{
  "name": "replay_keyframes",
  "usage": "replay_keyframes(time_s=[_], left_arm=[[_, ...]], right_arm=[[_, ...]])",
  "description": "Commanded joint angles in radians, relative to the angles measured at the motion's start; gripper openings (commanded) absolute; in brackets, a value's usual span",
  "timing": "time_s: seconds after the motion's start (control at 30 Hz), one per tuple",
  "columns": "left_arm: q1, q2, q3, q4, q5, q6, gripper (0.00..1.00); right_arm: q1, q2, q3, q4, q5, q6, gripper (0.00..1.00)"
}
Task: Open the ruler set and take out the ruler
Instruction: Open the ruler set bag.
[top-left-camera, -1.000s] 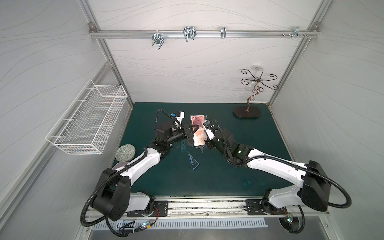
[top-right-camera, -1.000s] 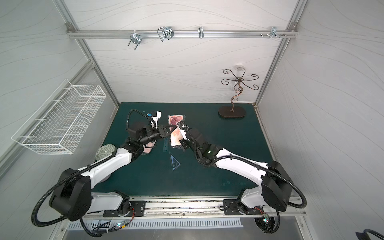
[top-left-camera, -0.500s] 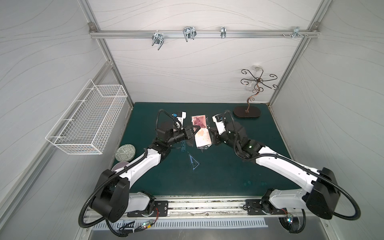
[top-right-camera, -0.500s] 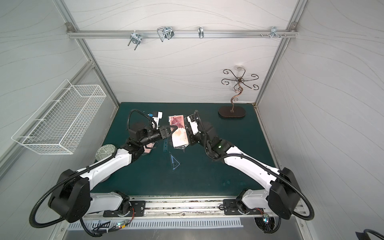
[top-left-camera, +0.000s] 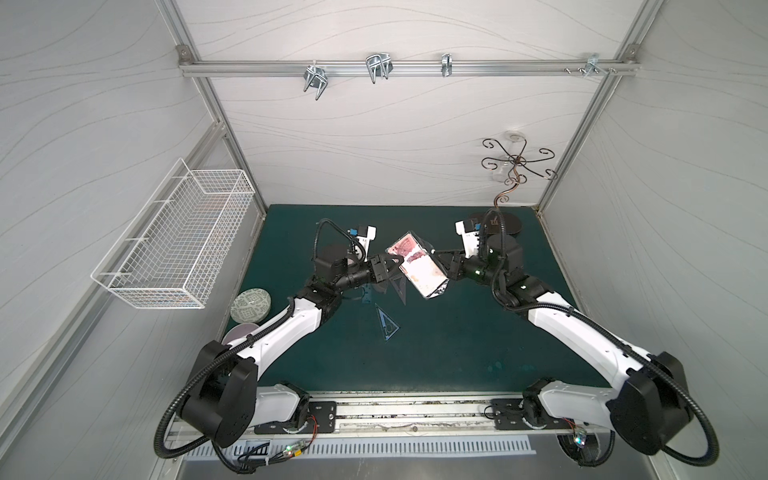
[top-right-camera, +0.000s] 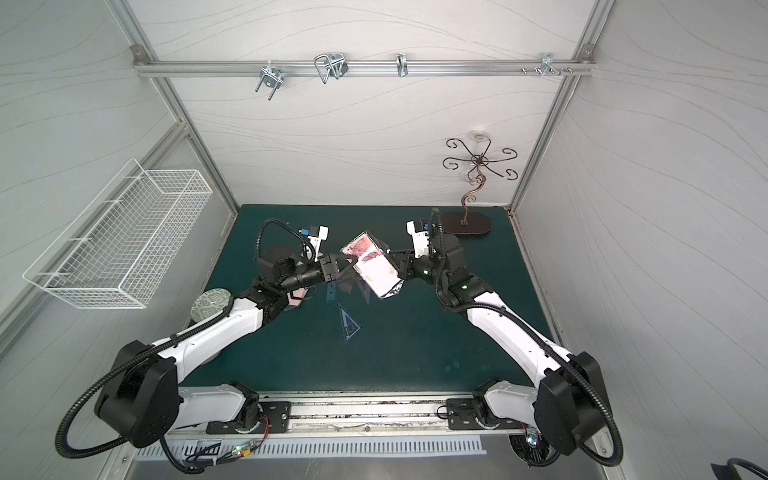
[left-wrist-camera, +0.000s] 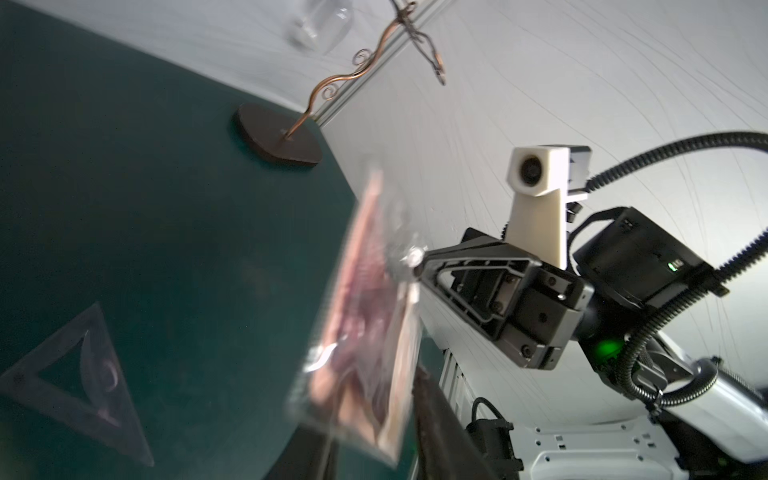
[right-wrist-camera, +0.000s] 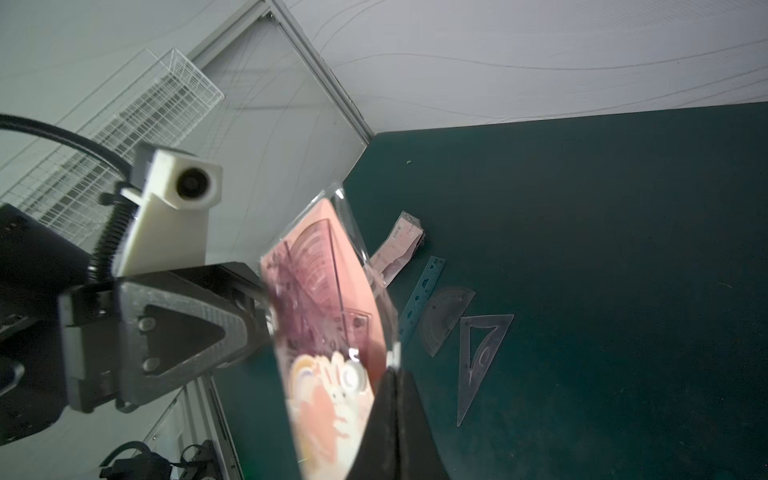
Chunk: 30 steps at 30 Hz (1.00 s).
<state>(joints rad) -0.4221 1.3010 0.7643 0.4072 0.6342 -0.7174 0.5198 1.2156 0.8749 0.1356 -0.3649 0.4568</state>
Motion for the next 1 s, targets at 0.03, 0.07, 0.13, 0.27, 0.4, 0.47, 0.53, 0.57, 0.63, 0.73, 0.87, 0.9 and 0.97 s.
replay_keyframes(time_s=[0.03,0.07,0.13,0.27,0.4,0.47,0.53,0.57,0.63,0.73,0.87,0.9,0.97], left_arm=[[0.006,0.035,0.031,-0.037,-0.013,0.045,0.39],[0.006,0.043,0.033,-0.043,-0.012,0.041,0.4],[0.006,0.056,0.038,-0.041,0.008,0.023,0.44],[0.006,0.06,0.041,-0.073,0.03,0.02,0.49],[0.005,0.061,0.055,-0.125,0.057,0.028,0.55],[0.005,0.06,0.062,-0.175,0.043,0.044,0.59],[0.005,0.061,0.073,-0.254,-0.006,0.078,0.63],[0.005,0.064,0.078,-0.293,-0.037,0.091,0.63],[0.006,0.074,0.083,-0.347,-0.093,0.116,0.74],[0.006,0.107,0.086,-0.351,-0.109,0.132,0.79],[0.006,0.162,0.09,-0.309,-0.093,0.127,0.69],[0.006,0.173,0.092,-0.301,-0.087,0.12,0.65],[0.005,0.184,0.086,-0.246,-0.056,0.097,0.6]], right_arm=[[0.003,-0.013,-0.052,0.123,-0.159,0.091,0.0],[0.003,-0.012,-0.065,0.13,-0.156,0.099,0.0],[0.014,-0.019,-0.09,0.125,-0.106,0.099,0.0],[0.02,-0.026,-0.128,0.115,-0.031,0.119,0.0],[0.061,-0.04,-0.15,0.061,0.124,0.158,0.0],[0.098,-0.053,-0.149,0.001,0.224,0.145,0.0],[0.116,-0.061,-0.147,-0.045,0.283,0.141,0.0],[0.12,-0.063,-0.143,-0.076,0.313,0.138,0.0],[0.124,-0.079,-0.148,-0.103,0.344,0.118,0.0],[0.123,-0.103,-0.167,-0.094,0.327,0.088,0.0],[0.095,-0.115,-0.193,-0.059,0.215,0.106,0.0],[0.092,-0.118,-0.198,-0.062,0.207,0.113,0.0],[0.092,-0.121,-0.216,-0.053,0.209,0.126,0.0]])
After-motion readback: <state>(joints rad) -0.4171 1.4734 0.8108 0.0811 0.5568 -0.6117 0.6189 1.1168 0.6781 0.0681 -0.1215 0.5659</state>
